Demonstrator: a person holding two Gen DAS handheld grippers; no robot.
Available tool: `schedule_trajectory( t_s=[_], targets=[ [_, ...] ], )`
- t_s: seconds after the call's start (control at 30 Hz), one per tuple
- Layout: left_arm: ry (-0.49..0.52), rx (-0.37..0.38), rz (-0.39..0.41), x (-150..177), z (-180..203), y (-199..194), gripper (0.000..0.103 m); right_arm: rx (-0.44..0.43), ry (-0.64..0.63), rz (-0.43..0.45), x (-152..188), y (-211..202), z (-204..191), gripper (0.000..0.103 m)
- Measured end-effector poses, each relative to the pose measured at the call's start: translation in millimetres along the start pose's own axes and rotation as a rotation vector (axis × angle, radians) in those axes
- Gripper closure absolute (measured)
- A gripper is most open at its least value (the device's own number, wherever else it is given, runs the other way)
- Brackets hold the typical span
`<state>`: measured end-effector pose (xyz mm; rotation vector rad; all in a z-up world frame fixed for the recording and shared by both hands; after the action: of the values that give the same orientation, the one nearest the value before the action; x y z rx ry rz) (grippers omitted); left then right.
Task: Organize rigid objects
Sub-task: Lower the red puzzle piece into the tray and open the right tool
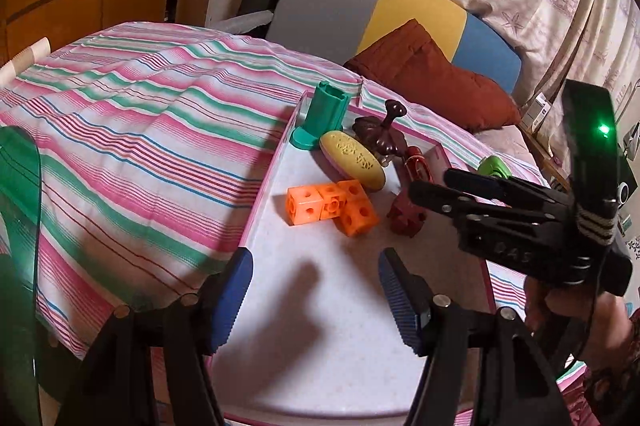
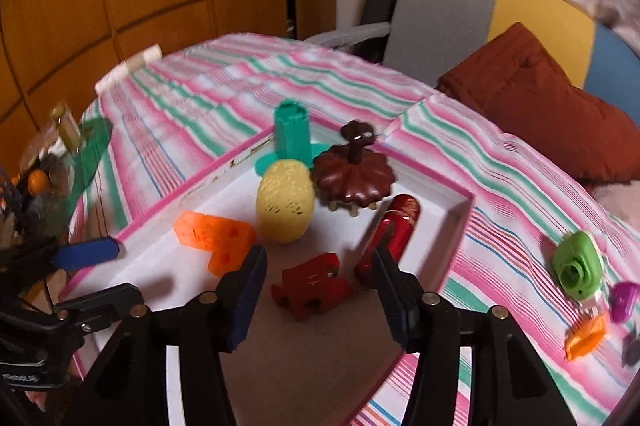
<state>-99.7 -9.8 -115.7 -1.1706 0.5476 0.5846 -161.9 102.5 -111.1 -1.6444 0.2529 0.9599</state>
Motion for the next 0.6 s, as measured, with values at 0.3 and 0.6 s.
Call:
schedule_trajectory(
  t_s=[0.3, 0.6],
  targets=[
    [0.028, -0.041, 0.02, -3.1, 2.0, -6.7, 0.037, -0.013, 0.112, 0.05, 9.1, -27.4, 7.5, 0.04],
    [0.057, -0.04, 0.02, -4.3, 19.0, -12.9, 0.037, 0.018, 0.199, 0.05, 43.4, -51.7, 34.5, 0.035]
  ],
)
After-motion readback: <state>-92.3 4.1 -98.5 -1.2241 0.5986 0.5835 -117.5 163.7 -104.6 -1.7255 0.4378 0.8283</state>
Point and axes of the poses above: each gripper's, at about its wrist camera, not at the fingertips, and y roughly the way its jaws point, z to its right, x to its underside, the point moved 9 cm from there along y, roughly the way its jaws point, and after that the axes turned 2 degrees about z, right-handed, at the moved point
